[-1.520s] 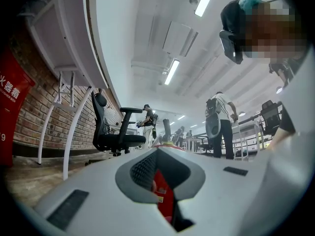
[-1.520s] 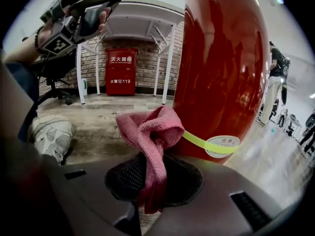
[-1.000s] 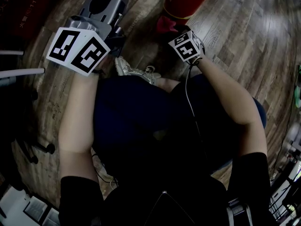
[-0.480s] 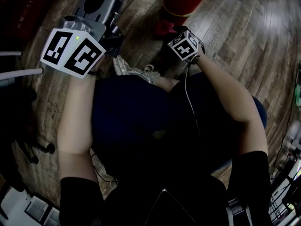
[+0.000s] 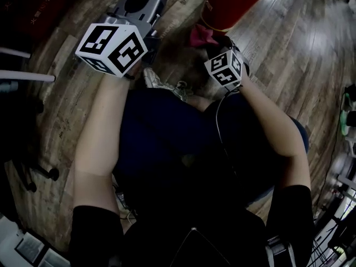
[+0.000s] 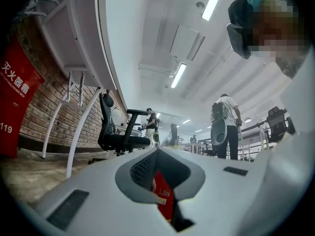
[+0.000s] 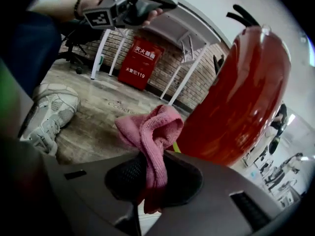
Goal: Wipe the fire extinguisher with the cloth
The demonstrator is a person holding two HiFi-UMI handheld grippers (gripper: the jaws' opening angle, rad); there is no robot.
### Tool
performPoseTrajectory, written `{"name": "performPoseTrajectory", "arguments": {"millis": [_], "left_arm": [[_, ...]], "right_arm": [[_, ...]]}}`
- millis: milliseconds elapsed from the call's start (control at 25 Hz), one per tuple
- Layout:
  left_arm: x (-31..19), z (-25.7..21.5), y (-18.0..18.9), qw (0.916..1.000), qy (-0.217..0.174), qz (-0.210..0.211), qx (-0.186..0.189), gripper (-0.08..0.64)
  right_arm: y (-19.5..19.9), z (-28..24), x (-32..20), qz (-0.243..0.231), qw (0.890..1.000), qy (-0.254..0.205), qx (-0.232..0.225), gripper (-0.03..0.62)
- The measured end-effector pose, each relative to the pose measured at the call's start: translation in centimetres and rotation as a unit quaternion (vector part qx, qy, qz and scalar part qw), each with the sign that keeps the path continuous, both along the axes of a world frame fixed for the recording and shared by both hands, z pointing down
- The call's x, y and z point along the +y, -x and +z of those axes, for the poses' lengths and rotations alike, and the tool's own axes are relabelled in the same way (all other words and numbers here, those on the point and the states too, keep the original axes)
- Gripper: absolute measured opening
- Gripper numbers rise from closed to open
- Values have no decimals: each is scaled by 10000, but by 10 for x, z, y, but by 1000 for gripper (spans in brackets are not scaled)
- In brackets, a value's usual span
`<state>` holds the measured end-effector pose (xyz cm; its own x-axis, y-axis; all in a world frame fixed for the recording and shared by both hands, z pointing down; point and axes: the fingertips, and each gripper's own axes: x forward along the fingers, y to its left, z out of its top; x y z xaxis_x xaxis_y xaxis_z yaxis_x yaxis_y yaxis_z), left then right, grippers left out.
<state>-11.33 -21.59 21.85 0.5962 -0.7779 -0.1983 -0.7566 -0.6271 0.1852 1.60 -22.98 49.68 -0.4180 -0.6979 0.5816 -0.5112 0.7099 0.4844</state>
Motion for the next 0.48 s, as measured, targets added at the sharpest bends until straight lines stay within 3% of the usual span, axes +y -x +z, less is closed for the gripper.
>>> {"name": "performPoseTrajectory", "arguments": {"millis": [120,240,480], "left_arm": [[2,-2,4,10000,-4,-37,66,14],[2,-5,8,9999,-28,-63,143,14],[2,-10,13,9996,-48,-113,264,14]], "right_arm": [[8,-44,12,-180,9980,-604,80,71],[16,-98,20,-467,9882,-1426,310,71],[33,-198,25,-939,9435,-3064,842,71]]}}
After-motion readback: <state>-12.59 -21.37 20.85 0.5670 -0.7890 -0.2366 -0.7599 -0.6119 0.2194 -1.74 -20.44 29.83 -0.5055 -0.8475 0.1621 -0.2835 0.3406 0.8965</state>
